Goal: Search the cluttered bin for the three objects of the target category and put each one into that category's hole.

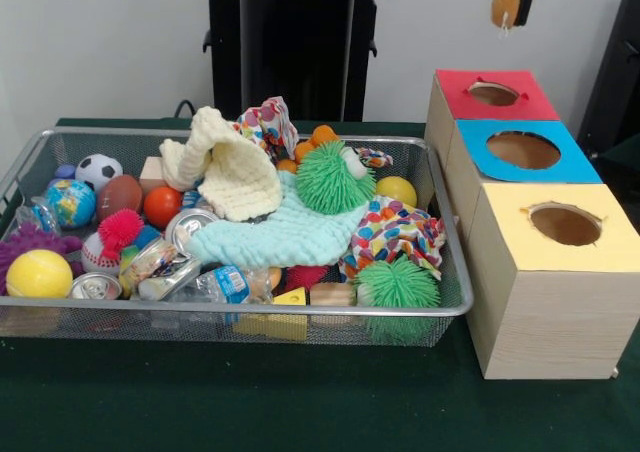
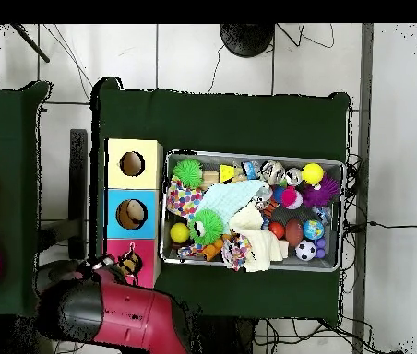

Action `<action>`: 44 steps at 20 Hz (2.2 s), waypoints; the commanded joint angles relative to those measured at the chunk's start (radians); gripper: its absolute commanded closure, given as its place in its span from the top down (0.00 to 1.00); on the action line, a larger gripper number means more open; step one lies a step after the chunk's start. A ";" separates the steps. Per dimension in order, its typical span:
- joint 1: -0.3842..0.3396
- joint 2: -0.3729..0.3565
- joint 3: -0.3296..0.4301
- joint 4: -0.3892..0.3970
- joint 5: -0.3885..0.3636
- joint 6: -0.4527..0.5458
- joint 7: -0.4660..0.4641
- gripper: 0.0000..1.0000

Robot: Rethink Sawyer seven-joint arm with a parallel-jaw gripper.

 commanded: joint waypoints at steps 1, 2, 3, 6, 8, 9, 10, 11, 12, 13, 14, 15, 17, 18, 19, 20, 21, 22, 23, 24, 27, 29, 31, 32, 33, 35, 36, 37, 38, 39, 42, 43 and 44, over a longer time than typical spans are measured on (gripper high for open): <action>-0.084 0.073 0.121 0.015 0.033 -0.185 0.101 0.00; -0.095 0.087 0.141 0.027 0.032 -0.222 0.099 0.00; -0.106 0.102 0.162 0.038 0.032 -0.259 0.097 0.00; -0.153 0.149 0.216 0.068 0.004 -0.347 0.070 0.00; -0.196 0.170 0.258 0.092 -0.018 -0.396 0.046 0.00; -0.200 0.177 0.258 0.095 -0.031 -0.404 0.046 0.00; -0.200 0.180 0.259 0.100 -0.041 -0.415 0.049 0.00; -0.208 0.182 0.270 0.110 -0.048 -0.432 0.052 0.00; -0.212 0.189 0.277 0.116 -0.052 -0.447 0.057 0.00; -0.216 0.192 0.283 0.121 -0.058 -0.464 0.061 0.00; -0.220 0.201 0.292 0.126 -0.060 -0.482 0.067 0.00; -0.220 0.204 0.296 0.130 -0.059 -0.490 0.074 0.00; -0.244 0.208 0.343 0.153 -0.051 -0.539 0.102 0.00; -0.263 0.208 0.372 0.164 -0.046 -0.552 0.112 0.00; -0.260 0.210 0.372 0.164 -0.047 -0.557 0.116 0.00; -0.270 0.214 0.385 0.168 -0.048 -0.565 0.118 0.00; -0.282 0.218 0.399 0.172 -0.054 -0.580 0.117 0.00; -0.291 0.223 0.407 0.174 -0.060 -0.589 0.113 0.00; -0.296 0.226 0.412 0.175 -0.064 -0.594 0.112 0.00; -0.298 0.229 0.410 0.174 -0.067 -0.595 0.112 0.00; -0.299 0.227 0.401 0.172 -0.071 -0.583 0.108 0.00; -0.291 0.213 0.380 0.164 -0.065 -0.530 0.094 0.00; -0.284 0.178 0.360 0.165 -0.061 -0.472 0.083 0.00; -0.279 0.159 0.347 0.165 -0.063 -0.447 0.076 0.00; -0.279 0.140 0.337 0.166 -0.065 -0.417 0.068 0.00; -0.271 0.095 0.310 0.164 -0.072 -0.349 0.054 0.00; -0.261 0.071 0.294 0.163 -0.072 -0.310 0.057 0.00; -0.251 0.046 0.279 0.162 -0.073 -0.270 0.060 0.00; -0.244 0.025 0.267 0.161 -0.074 -0.239 0.066 0.00; -0.235 0.010 0.255 0.157 -0.076 -0.214 0.071 0.00; -0.233 0.010 0.251 0.163 -0.079 -0.209 0.067 0.00; -0.238 0.011 0.256 0.171 -0.078 -0.217 0.065 0.00; -0.244 0.010 0.266 0.184 -0.075 -0.236 0.065 0.00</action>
